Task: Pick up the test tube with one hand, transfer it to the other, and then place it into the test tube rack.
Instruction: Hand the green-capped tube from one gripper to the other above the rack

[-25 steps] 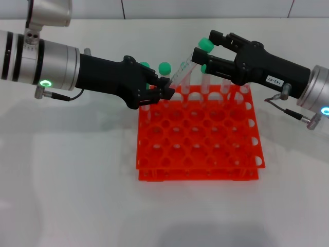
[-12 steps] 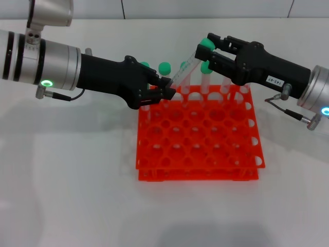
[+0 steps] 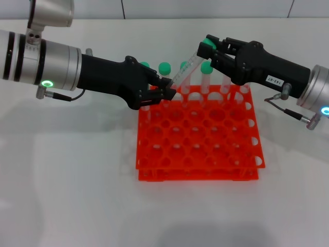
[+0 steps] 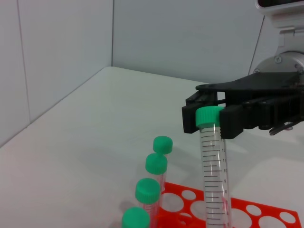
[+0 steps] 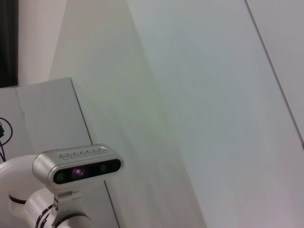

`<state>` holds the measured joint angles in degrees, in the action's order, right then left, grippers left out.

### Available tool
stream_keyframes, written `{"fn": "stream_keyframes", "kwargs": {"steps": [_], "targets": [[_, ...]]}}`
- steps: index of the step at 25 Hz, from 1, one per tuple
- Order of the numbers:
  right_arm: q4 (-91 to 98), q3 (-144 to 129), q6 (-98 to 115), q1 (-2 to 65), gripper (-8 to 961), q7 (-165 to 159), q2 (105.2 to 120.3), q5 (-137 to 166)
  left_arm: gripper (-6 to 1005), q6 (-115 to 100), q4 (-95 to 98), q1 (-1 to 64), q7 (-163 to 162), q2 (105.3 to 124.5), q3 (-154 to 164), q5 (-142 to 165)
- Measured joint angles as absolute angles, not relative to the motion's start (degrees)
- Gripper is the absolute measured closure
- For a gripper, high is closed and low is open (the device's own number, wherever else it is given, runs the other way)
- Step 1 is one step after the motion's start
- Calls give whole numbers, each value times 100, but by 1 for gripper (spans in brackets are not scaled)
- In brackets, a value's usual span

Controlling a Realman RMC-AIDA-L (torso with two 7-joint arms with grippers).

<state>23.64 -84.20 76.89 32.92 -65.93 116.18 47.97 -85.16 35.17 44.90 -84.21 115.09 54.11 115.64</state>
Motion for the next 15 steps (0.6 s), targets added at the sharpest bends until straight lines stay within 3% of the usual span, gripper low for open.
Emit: {"fn": "stream_keyframes", "kwargs": {"steps": [2, 15], "targets": [[2364, -8420, 7689, 3299, 686, -6593, 11618, 4797, 759, -8506, 3519, 4487, -8419, 11513, 5412, 11563], [2366, -8419, 7679, 3290, 687, -6607, 11618, 4782, 755, -8378, 3844, 4443, -8869, 11675, 5415, 11554]]}}
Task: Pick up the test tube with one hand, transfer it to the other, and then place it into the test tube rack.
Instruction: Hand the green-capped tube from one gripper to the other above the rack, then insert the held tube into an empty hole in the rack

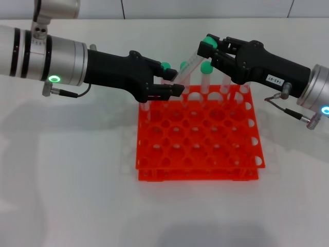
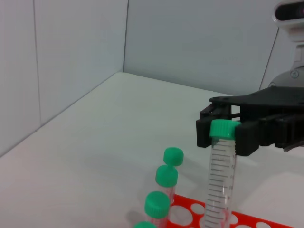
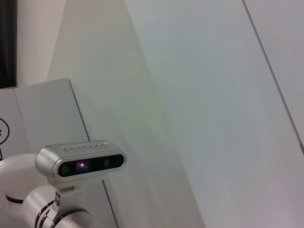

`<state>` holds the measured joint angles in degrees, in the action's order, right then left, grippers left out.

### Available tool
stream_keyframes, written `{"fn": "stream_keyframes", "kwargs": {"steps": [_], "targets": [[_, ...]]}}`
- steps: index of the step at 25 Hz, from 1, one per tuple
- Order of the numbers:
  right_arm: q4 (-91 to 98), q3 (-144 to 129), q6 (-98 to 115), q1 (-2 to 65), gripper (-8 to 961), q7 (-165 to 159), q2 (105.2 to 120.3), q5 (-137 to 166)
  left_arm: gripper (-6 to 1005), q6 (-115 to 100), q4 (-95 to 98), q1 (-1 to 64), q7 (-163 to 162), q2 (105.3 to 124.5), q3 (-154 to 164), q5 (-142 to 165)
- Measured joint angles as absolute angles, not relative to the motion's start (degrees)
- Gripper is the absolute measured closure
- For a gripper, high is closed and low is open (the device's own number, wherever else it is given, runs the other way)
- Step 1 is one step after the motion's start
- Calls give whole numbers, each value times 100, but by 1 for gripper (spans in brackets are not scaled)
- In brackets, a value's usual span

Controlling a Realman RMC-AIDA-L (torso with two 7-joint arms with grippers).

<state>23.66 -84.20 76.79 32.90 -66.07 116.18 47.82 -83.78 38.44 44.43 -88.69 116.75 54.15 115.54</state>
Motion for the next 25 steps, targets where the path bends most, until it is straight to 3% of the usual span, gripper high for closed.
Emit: {"fn": "stream_keyframes", "kwargs": {"steps": [3, 8, 21, 25], "targets": [[2366, -8420, 7662, 3288, 687, -6601, 11618, 4783, 537, -8399, 3883, 4442, -8948, 11680, 5415, 11562], [2365, -8413, 7652, 3287, 687, -6586, 11618, 4786, 335, -8413, 4049, 4423, -9250, 11681, 5536, 11570], [2363, -8379, 7637, 3287, 687, -6567, 11556, 4814, 111, -9188, 7414, 3255, -11451, 11782, 5982, 11698], [2363, -8387, 7638, 3301, 687, -6563, 11530, 4856, 112, -9423, 8253, 2883, -12242, 11710, 5909, 11792]]}}
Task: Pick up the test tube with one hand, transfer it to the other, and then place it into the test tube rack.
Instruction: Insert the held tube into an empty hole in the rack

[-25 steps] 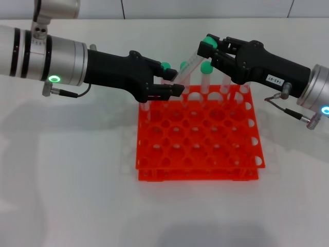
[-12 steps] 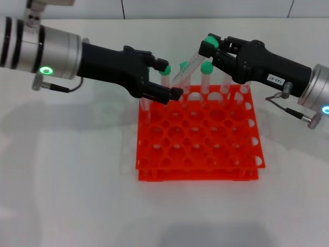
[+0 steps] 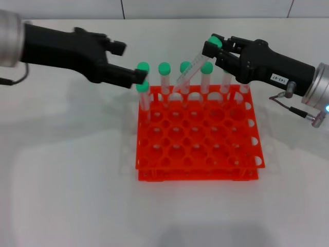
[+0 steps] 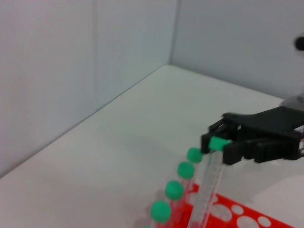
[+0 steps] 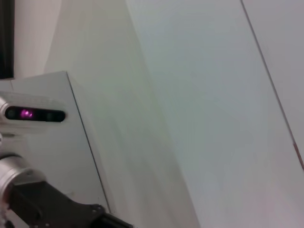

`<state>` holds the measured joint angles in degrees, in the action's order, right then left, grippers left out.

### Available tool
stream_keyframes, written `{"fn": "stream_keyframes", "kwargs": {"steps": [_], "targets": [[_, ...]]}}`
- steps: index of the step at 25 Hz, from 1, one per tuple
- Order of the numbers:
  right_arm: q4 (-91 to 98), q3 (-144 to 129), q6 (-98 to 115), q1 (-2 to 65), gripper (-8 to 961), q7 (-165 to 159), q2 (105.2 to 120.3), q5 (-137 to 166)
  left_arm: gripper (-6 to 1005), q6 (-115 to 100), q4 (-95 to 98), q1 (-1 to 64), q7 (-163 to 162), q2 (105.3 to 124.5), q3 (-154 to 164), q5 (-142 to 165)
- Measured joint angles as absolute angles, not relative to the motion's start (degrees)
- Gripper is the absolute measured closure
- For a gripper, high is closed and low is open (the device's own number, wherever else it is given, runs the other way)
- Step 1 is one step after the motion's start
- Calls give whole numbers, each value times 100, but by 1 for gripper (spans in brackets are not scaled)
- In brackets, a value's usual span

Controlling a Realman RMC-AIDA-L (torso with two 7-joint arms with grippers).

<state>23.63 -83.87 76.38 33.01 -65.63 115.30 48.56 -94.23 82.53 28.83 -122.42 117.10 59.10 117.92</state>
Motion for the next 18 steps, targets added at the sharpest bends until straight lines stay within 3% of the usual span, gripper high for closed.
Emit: {"fn": "stream_keyframes", "kwargs": {"steps": [3, 8, 18], "targets": [[2399, -8384, 7620, 3358, 687, -6559, 11523, 4980, 111, -9613, 8706, 2495, -12503, 11700, 5763, 11788], [2449, -8372, 7536, 3481, 687, -6590, 11497, 5158, 112, -9720, 9265, 1698, -12212, 11853, 5471, 11741], [2561, -8363, 7421, 3768, 687, -6790, 11465, 5606, 112, -9535, 8914, 626, -10987, 11928, 5402, 11247]]}}
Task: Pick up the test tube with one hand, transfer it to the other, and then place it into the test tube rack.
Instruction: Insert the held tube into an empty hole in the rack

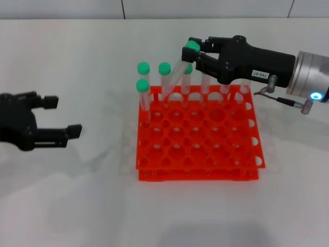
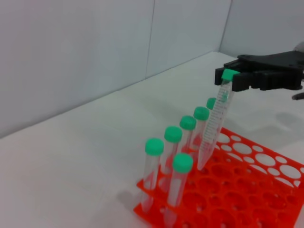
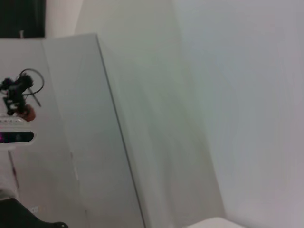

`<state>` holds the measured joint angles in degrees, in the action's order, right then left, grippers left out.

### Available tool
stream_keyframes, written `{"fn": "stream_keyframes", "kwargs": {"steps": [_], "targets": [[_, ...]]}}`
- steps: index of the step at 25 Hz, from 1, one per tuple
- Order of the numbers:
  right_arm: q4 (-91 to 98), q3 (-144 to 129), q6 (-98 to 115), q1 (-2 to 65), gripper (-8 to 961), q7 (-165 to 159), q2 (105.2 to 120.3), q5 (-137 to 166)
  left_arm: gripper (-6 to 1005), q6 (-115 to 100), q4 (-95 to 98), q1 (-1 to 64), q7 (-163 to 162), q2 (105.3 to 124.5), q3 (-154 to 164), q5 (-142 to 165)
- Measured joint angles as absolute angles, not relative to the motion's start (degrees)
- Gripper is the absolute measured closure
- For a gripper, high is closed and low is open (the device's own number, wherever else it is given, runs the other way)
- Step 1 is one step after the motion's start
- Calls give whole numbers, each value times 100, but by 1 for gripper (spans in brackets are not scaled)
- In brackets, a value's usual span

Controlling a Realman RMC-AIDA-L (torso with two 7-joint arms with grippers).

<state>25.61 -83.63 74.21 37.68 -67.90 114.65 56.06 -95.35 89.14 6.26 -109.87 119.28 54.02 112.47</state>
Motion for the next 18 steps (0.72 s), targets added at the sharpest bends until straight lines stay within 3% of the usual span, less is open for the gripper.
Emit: {"fn": "stream_keyframes", "kwargs": {"steps": [13, 18], "targets": [[3296, -8344, 7082, 3804, 686, -7454, 11356, 6548, 111, -9501, 7889, 324, -10024, 11926, 4913, 11234], [3797, -8346, 6812, 3771, 686, -7891, 11381, 7196, 112, -9521, 7721, 353, -9818, 11924, 4887, 11267]]}}
